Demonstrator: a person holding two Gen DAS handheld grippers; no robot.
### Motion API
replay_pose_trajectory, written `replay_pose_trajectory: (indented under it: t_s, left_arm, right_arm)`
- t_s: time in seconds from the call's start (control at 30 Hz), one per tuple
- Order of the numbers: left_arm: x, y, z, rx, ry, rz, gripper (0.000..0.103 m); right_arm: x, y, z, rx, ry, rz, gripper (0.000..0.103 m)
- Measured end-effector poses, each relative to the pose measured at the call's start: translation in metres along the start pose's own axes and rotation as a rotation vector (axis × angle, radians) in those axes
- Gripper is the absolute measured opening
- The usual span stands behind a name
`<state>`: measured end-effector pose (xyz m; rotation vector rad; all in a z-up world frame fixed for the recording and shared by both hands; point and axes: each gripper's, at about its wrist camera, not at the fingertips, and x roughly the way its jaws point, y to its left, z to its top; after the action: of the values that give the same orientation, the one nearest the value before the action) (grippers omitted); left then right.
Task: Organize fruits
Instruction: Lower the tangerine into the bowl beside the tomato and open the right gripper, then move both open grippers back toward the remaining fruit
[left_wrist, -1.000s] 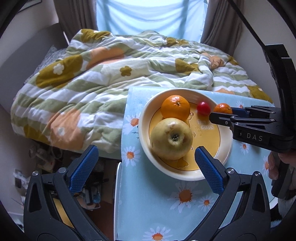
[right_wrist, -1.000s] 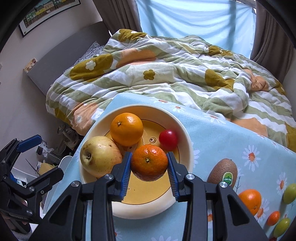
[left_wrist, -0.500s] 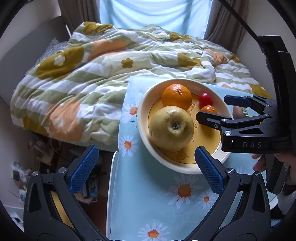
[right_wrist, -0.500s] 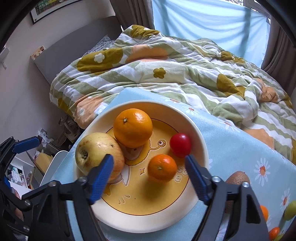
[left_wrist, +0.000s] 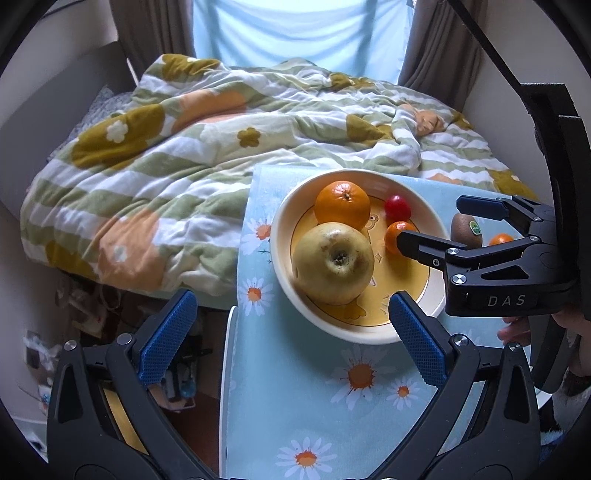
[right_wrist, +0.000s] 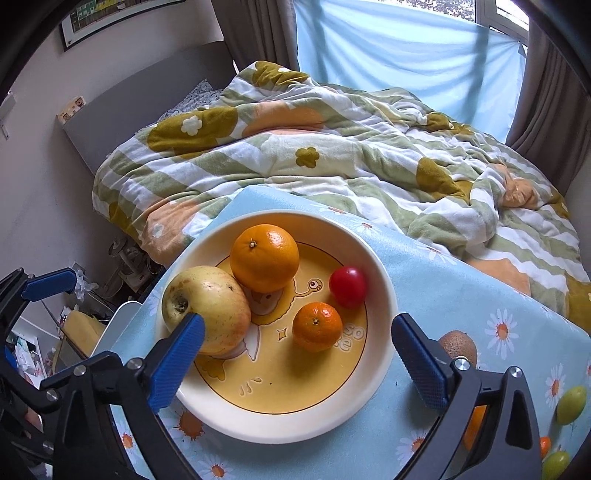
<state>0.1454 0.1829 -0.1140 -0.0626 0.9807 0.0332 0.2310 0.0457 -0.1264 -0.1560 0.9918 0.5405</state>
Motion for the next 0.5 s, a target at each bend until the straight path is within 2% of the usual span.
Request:
replay_pose_trajectory:
  t_s: [0.33,0.5]
  left_arm:
    - [-0.023,-0.001,0.011,0.052,-0.045,-0.033,0.103]
    - [-0.037,-0.005,0.020,0.112,-0.084,-0.059,0.103]
  right_arm:
    - [-0.041,0.007,0.002,0.068,-0.055,-0.029,0.101]
    - [-0.066,0.011,-0.001,0.104,-0.092,-0.078,0.101]
